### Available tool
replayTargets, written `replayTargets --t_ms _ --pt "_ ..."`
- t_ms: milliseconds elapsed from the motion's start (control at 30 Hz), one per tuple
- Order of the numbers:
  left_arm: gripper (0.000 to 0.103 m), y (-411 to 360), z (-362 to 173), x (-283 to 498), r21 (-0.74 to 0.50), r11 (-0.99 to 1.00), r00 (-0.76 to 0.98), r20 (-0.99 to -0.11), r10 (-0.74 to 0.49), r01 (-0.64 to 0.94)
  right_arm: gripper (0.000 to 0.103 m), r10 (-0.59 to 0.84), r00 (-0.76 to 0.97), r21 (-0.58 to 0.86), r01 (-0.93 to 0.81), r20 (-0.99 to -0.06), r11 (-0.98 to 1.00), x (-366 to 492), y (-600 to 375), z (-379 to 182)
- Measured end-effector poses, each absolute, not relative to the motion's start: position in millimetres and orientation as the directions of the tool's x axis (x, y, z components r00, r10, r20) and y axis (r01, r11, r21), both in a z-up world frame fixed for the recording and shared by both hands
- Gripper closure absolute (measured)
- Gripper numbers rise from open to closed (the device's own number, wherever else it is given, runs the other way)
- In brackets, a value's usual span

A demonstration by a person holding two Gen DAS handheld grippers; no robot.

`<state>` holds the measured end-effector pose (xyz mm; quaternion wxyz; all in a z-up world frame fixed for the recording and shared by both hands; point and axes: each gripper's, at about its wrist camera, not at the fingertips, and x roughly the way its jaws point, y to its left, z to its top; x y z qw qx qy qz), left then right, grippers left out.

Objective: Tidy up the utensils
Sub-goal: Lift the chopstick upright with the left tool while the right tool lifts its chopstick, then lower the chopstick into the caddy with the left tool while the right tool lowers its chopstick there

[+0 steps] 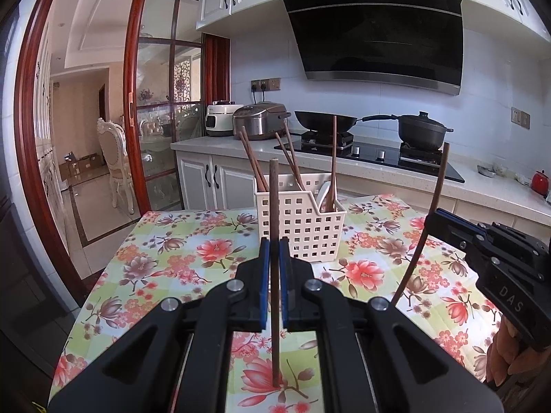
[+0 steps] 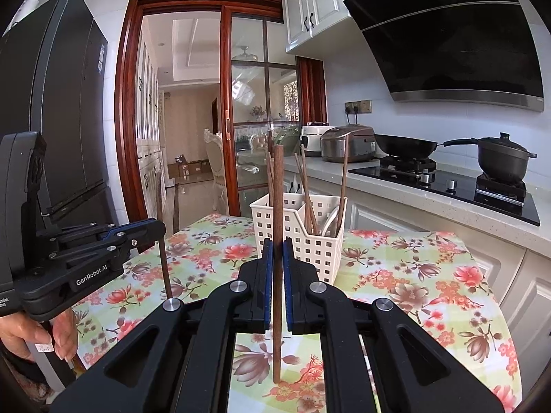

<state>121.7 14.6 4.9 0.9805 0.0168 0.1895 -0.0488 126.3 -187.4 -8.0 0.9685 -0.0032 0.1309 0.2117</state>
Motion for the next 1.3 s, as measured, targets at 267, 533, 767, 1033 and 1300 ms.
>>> replayTargets --t_ms 267,533,767,1033,1300 --pt "0.098 14 7 121 0.023 0.995 0.93 -0.358 -0.081 0.095 0.097 0.411 0.879 0.043 -0.413 -0.241 0.91 122 -186 -3" --pt "0.098 16 8 121 0.026 0.995 0.936 -0.344 -0.078 0.093 0.097 0.413 0.879 0.037 -0.416 -0.24 0.908 123 -184 -2" --pt "0.098 14 13 121 0.035 0.995 0.941 -0.328 -0.077 0.093 0.097 0.414 0.879 0.025 -0.42 -0.236 0.907 128 -182 3" --pt "0.098 12 20 132 0.044 0.993 0.945 -0.315 -0.086 0.105 0.097 0.424 0.874 0.022 -0.431 -0.238 0.902 148 -180 17" --pt "0.098 19 46 172 0.023 0.991 0.938 -0.325 -0.118 0.133 0.097 0.414 0.879 0.004 -0.425 -0.238 0.905 188 -174 49"
